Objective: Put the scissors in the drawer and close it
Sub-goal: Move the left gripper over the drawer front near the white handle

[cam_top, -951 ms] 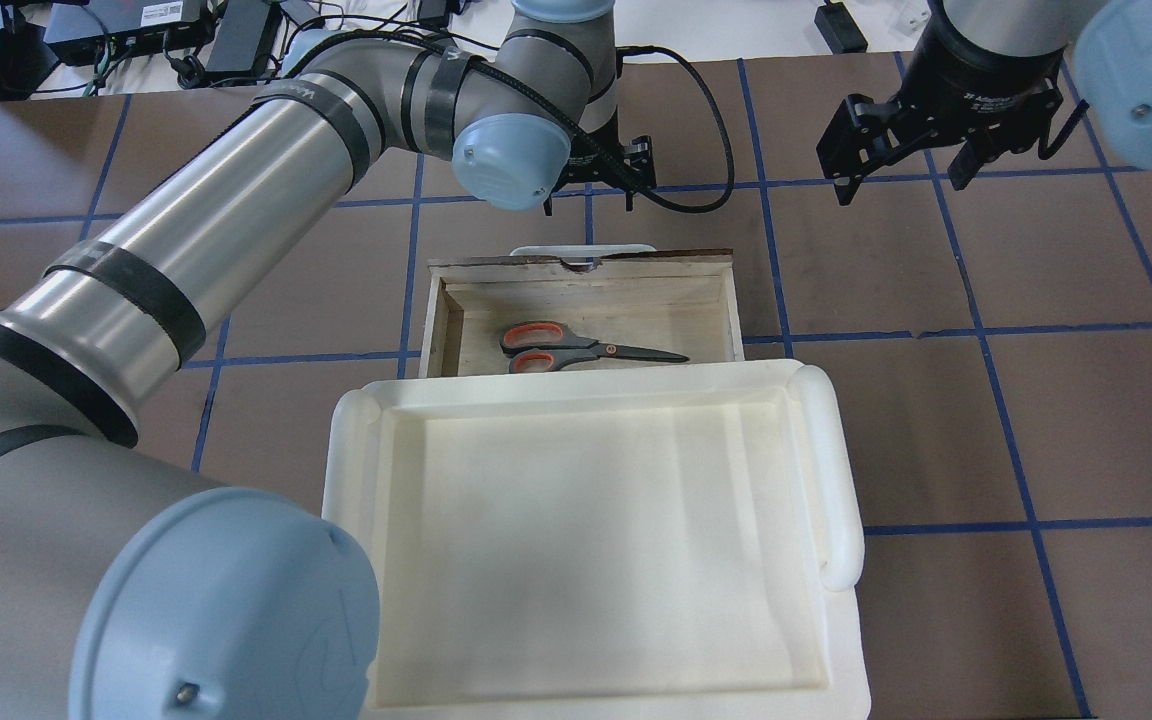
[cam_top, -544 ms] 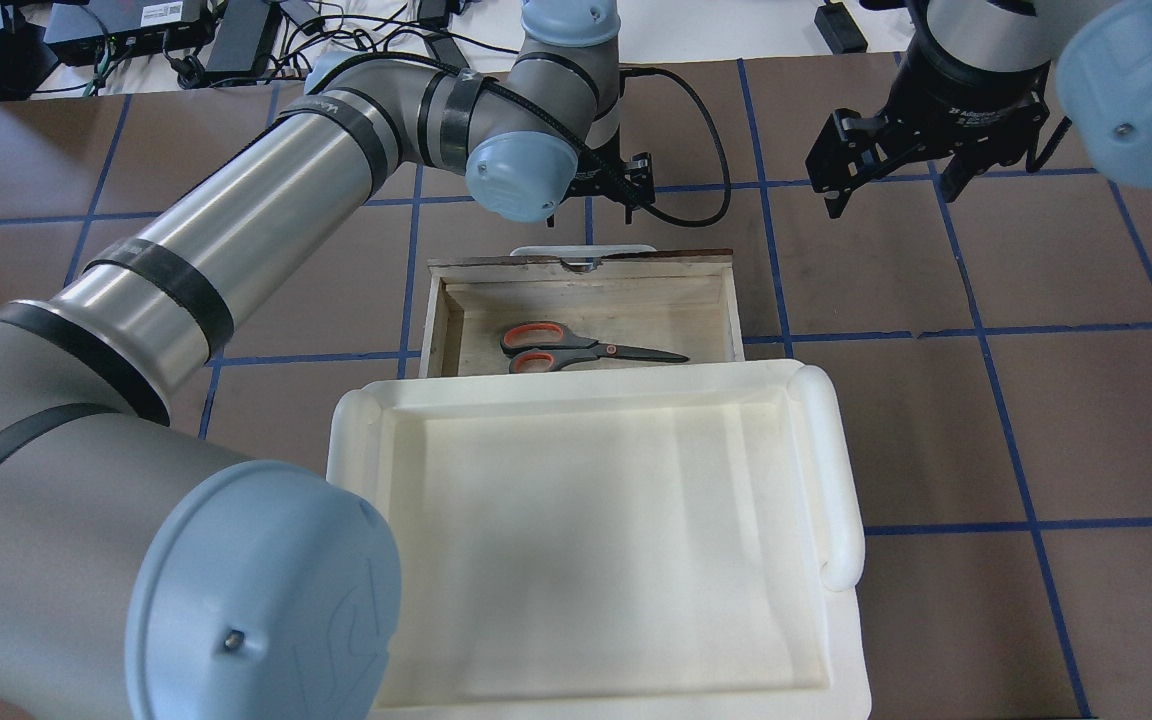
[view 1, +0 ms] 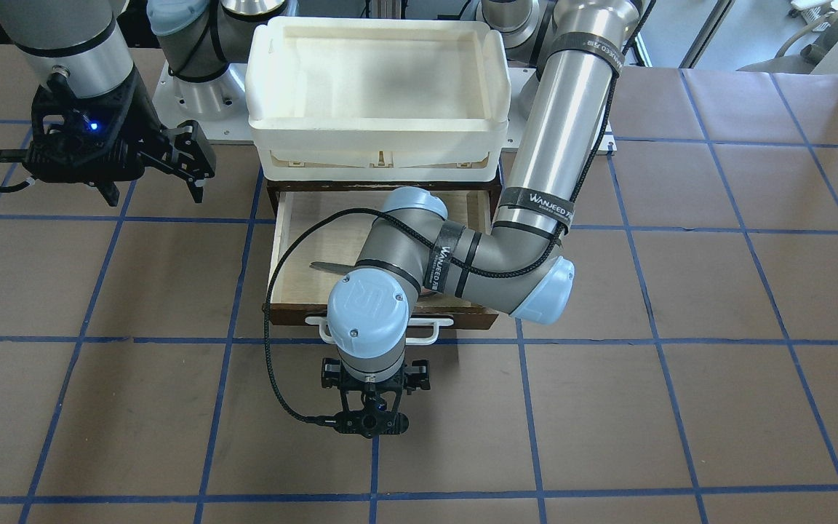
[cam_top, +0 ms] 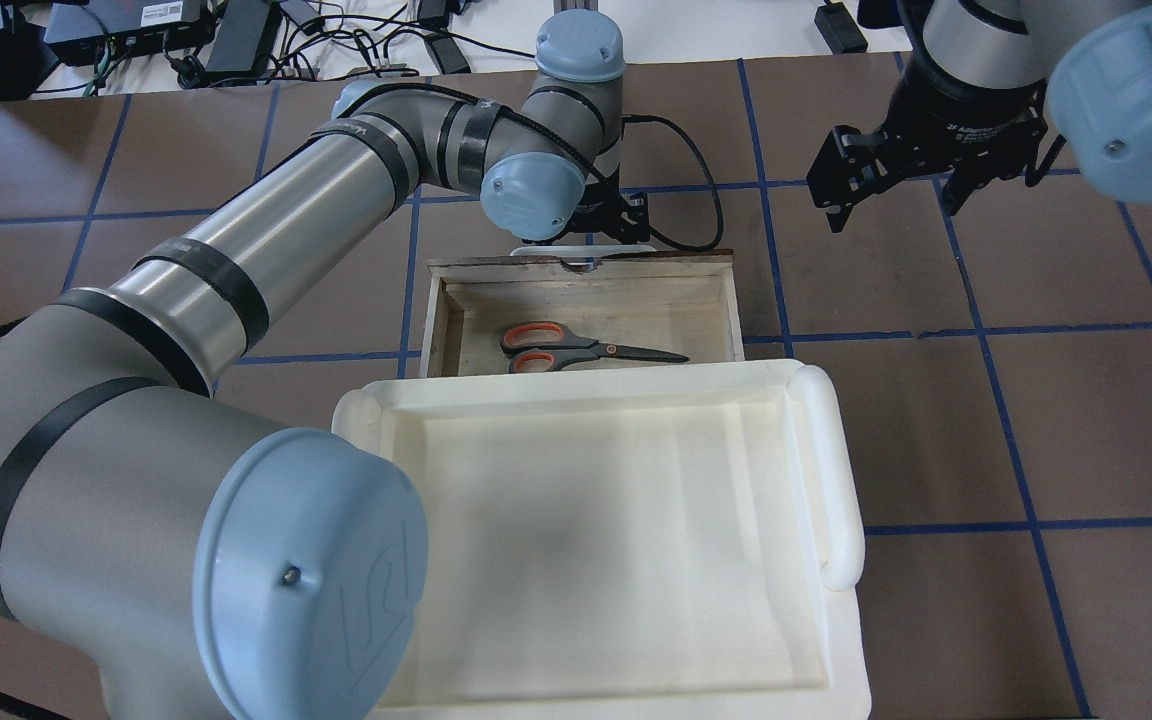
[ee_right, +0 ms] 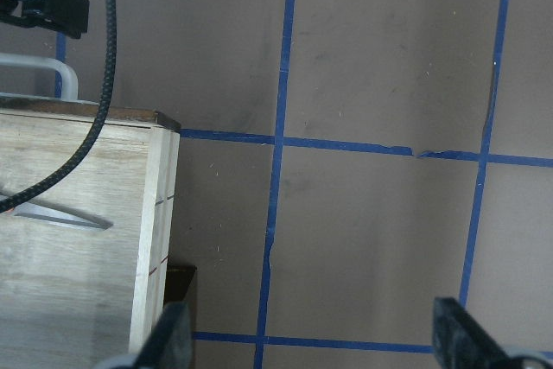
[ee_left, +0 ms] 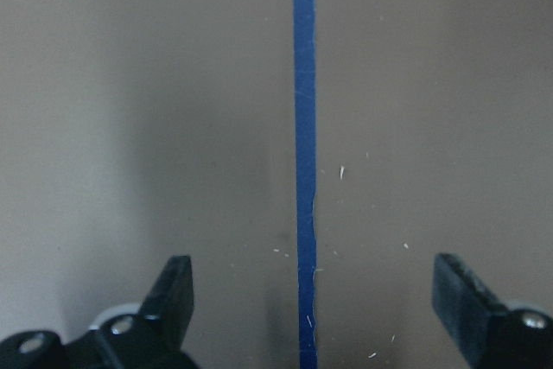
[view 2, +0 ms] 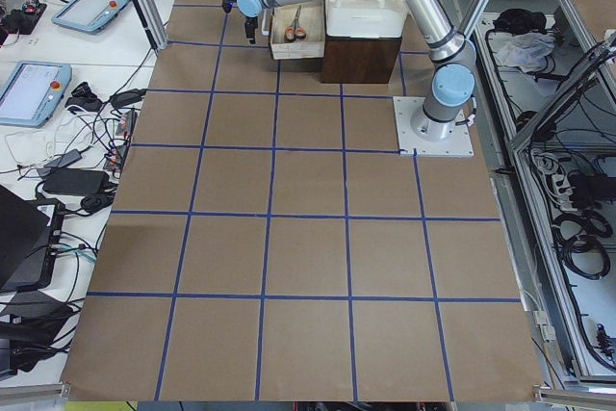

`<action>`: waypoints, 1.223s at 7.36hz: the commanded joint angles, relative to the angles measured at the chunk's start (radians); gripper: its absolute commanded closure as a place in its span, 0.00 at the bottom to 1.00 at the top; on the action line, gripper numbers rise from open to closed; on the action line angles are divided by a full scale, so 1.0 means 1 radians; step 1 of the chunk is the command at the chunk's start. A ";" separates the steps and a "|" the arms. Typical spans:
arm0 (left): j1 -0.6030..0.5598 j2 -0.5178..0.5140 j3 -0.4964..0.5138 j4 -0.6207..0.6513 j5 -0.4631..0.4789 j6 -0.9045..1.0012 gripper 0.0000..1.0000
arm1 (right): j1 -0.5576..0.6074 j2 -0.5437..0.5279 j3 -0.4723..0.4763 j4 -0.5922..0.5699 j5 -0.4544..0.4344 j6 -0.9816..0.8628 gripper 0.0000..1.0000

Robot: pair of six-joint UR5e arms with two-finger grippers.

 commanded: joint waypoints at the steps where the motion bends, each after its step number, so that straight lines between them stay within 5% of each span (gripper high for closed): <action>1: -0.003 -0.004 0.000 -0.049 -0.007 -0.001 0.00 | 0.000 -0.001 0.000 -0.002 0.002 0.000 0.00; 9: -0.013 0.066 0.001 -0.207 -0.041 -0.048 0.00 | 0.000 0.004 0.002 -0.017 0.002 0.000 0.00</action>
